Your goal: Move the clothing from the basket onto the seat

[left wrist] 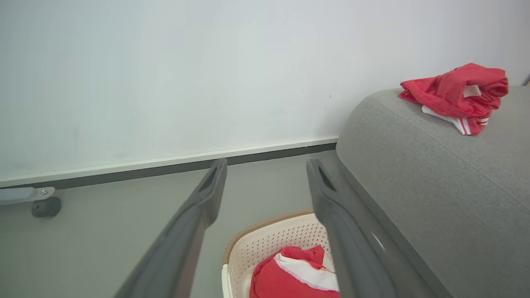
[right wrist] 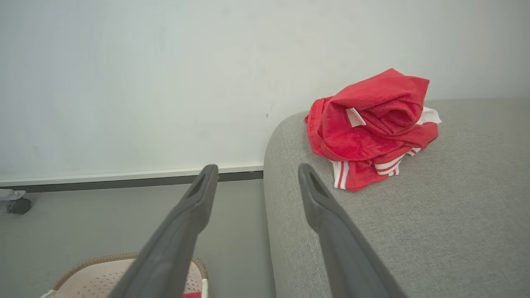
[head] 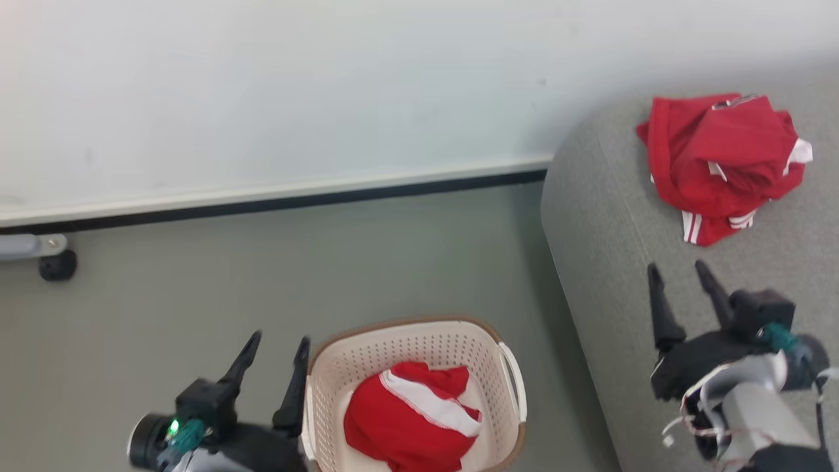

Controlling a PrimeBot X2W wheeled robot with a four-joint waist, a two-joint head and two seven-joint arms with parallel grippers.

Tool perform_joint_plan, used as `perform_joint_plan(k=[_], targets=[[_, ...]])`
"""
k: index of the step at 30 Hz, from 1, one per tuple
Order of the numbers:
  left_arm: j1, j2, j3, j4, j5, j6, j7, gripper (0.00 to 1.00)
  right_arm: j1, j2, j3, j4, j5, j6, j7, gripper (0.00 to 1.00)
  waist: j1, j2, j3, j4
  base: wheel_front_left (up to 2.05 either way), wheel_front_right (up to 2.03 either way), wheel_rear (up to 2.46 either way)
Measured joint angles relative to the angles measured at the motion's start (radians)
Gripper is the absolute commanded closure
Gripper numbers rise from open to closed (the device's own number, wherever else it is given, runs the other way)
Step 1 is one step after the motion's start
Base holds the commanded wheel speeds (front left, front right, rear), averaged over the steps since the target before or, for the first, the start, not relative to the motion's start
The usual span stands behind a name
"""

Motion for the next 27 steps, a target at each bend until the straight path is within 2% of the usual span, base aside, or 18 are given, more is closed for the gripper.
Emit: perform_joint_plan(k=[11, 20, 27], targets=[[0.186, 0.048, 0.098, -0.051, -0.019, 0.035, 0.0, 0.0, 0.241, 0.07, 0.03, -0.205, -0.027, -0.055, 0.0, 0.0, 0.0, 0.0001, -0.126, 0.056, 0.0, 0.0, 0.0], [0.268, 0.054, 0.166, -0.12, -0.02, 0.051, 0.0, 0.0, 0.384, 0.077, 0.048, -0.359, -0.049, -0.097, 0.0, 0.0, 0.0001, 0.0002, -0.168, 0.076, 0.0, 0.0, 0.0], [0.315, 0.052, 0.198, -0.155, -0.011, 0.06, 0.0, 0.0, 0.452, 0.08, 0.048, -0.452, -0.057, -0.117, 0.0, 0.0, 0.0002, 0.0002, -0.17, 0.078, 0.0, 0.0, 0.0]])
